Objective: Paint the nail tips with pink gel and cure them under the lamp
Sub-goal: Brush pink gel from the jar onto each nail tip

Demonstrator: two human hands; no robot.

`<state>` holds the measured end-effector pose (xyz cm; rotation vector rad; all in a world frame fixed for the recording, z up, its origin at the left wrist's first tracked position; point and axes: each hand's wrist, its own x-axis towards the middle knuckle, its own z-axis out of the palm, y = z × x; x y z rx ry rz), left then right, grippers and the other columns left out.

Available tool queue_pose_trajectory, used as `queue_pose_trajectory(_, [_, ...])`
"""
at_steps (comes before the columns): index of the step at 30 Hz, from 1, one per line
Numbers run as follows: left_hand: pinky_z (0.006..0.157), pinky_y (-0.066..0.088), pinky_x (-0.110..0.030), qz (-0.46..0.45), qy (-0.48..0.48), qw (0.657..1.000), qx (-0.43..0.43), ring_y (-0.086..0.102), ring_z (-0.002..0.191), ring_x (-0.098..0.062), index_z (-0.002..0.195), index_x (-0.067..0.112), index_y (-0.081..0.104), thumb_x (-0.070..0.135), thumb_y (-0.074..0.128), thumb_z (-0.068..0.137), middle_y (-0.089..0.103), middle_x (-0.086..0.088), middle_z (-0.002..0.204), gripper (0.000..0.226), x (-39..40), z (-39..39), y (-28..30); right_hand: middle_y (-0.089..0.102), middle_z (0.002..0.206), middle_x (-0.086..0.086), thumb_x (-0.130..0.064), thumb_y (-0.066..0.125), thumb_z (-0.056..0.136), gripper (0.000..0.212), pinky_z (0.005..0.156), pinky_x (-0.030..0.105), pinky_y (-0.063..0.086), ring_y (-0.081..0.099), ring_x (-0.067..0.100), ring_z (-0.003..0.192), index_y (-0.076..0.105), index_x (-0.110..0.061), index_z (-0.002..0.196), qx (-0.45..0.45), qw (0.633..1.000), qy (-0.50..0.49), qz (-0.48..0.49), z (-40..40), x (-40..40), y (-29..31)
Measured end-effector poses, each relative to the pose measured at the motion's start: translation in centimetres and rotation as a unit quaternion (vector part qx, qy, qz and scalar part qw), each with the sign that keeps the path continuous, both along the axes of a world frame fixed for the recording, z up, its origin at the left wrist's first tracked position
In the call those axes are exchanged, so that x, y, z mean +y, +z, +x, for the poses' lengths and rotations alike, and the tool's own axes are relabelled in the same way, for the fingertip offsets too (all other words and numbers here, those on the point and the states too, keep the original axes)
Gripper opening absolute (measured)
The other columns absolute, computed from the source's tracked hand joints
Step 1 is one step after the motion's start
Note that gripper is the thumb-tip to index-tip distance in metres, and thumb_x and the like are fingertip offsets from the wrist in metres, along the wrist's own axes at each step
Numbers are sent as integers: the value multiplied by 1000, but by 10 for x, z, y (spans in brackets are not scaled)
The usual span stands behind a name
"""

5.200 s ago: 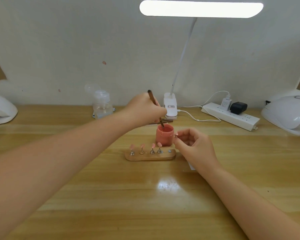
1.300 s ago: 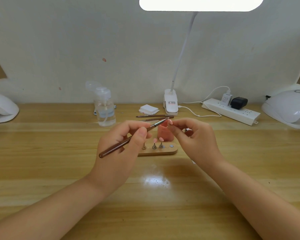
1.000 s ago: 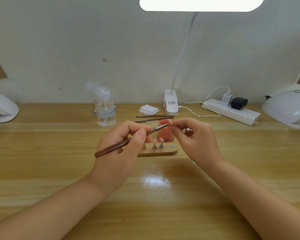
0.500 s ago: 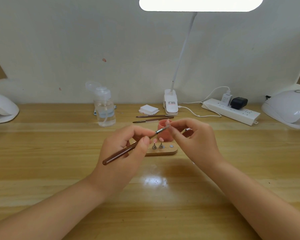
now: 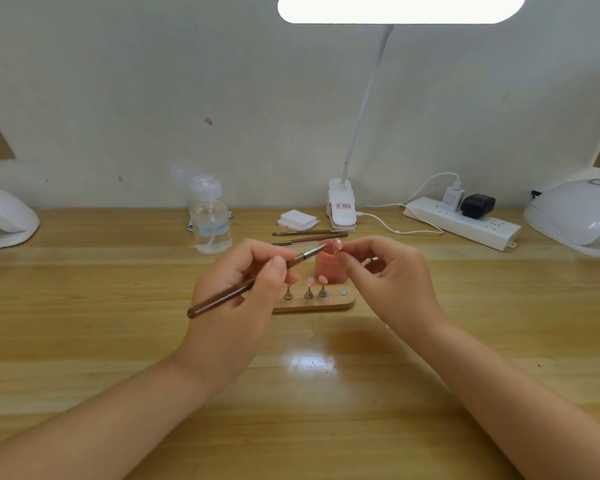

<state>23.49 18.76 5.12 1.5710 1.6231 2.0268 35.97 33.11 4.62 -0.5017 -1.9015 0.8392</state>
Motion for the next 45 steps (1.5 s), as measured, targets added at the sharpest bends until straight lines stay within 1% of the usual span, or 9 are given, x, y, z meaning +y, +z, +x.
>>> queue_pose_trajectory(5, [73, 51, -15, -18, -17, 999, -22, 69, 82, -8, 94, 22, 70, 32, 60, 87, 74, 4, 83, 16, 2, -1, -2, 74, 78, -9, -14, 70, 87, 6, 57, 20, 48, 66, -6, 65, 75, -14, 89, 0, 1000, 12, -9, -1, -2, 0])
queue_pose_trajectory(9, [70, 46, -10, 1, -24, 1000, -2, 65, 73, -5, 85, 15, 67, 30, 50, 84, 69, 2, 73, 23, 0, 0, -1, 73, 79, -10, -12, 69, 87, 6, 57, 12, 47, 68, -4, 66, 75, -14, 89, -2, 1000, 17, -13, 0, -1, -1])
queue_pose_trajectory(11, [70, 47, -9, 4, -22, 1000, -7, 66, 74, -5, 86, 13, 67, 31, 51, 86, 70, 3, 74, 24, 0, 0, 0, 73, 79, -12, -13, 70, 86, 6, 57, 14, 48, 66, -4, 66, 75, -14, 89, -5, 1000, 11, -4, 0, -1, -1])
queue_pose_trajectory(15, [70, 52, -17, -17, 1, 1000, -26, 69, 79, -12, 89, 23, 68, 28, 57, 90, 72, 7, 80, 13, 2, 0, 0, 72, 81, -18, -14, 71, 86, 5, 57, 14, 48, 64, -8, 65, 75, -16, 87, -2, 1000, 13, 8, -1, -1, -1])
queue_pose_trajectory(22, [74, 56, -26, -26, 9, 1000, -5, 69, 85, -15, 97, 28, 68, 30, 56, 90, 72, 9, 88, 14, 1, 0, -2, 70, 78, -23, -11, 72, 84, 7, 56, 10, 45, 63, -9, 63, 75, -17, 83, 7, 1000, 18, -6, -1, -1, -1])
queue_pose_trajectory(27, [68, 48, -10, -28, -13, 999, 20, 68, 81, -5, 88, 26, 68, 34, 52, 82, 71, 9, 81, 18, -2, 2, -2, 71, 84, -17, -8, 71, 84, 8, 55, 10, 45, 64, -8, 61, 74, -14, 82, 1, 1000, 23, -9, 0, -1, 0])
queue_pose_trajectory(32, [73, 53, -21, -17, -4, 1000, 4, 68, 84, -14, 92, 33, 69, 38, 53, 85, 71, 8, 86, 18, 0, 1, -3, 70, 79, -20, -10, 72, 84, 6, 56, 9, 44, 63, -9, 62, 75, -15, 81, 5, 1000, 18, -5, 0, -2, 0])
queue_pose_trajectory(37, [69, 48, -12, -21, -16, 999, 19, 67, 79, -7, 88, 27, 68, 34, 52, 84, 71, 8, 80, 18, -1, 0, -4, 69, 78, -20, -8, 71, 84, 10, 55, 8, 44, 63, -9, 61, 74, -17, 80, 0, 1000, 17, -7, 1, -2, 1])
queue_pose_trajectory(45, [70, 50, -13, -18, -28, 999, -25, 68, 80, -8, 91, 21, 69, 21, 56, 90, 72, 4, 80, 13, 3, 0, -4, 69, 76, -19, -10, 71, 85, 5, 53, 11, 44, 63, -9, 61, 74, -13, 82, -2, 1000, 12, -2, 0, -3, 2])
